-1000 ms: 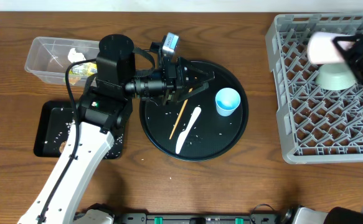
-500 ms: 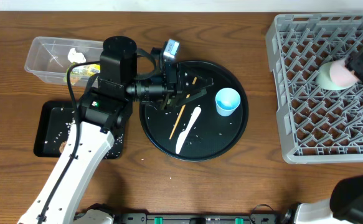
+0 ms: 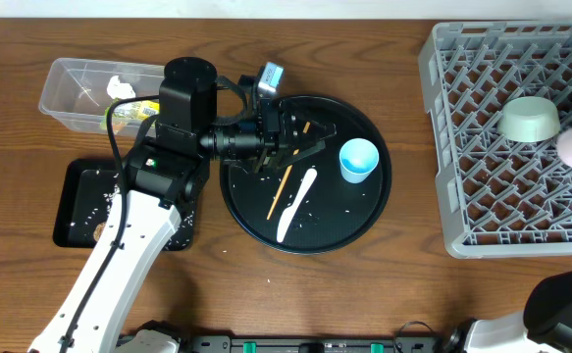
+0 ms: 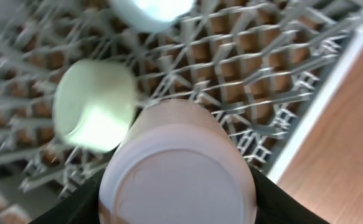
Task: Sort waste into correct bins and load items into the dishwasher rack
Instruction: 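Lower the pink cup into the rack and open the right gripper, then move the left gripper over the round tray to the blue cup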
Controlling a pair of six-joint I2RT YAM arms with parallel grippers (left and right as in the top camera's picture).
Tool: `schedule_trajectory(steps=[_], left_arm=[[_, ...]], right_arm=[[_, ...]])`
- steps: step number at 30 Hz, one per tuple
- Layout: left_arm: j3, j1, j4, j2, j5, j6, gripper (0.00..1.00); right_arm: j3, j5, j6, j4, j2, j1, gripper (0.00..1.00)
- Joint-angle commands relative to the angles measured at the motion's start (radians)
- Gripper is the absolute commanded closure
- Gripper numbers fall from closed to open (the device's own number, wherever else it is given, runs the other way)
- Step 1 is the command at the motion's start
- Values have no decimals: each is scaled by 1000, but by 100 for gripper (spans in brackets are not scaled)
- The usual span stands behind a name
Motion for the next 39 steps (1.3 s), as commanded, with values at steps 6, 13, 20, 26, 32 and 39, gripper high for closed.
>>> schedule_trajectory(steps=[6, 13, 20, 26, 32, 39], left_arm=[[3, 4, -64, 8, 13, 114, 49], [3, 4, -74, 8, 11, 122, 49], [3, 5, -90, 8, 6, 145, 48], [3, 4, -90, 8, -11, 152, 48], [2, 4, -90, 8, -12, 152, 48], [2, 4, -105, 8, -14, 171, 48]], right_arm=[[8, -60, 28, 22, 26, -136, 48], [8, -62, 5, 56, 141, -144, 44], [8, -32, -26, 93, 219, -146, 44], [9, -32, -25, 108, 219, -144, 32], [10, -41, -24, 85, 219, -139, 6], [111, -194, -24, 10, 176, -134, 1]])
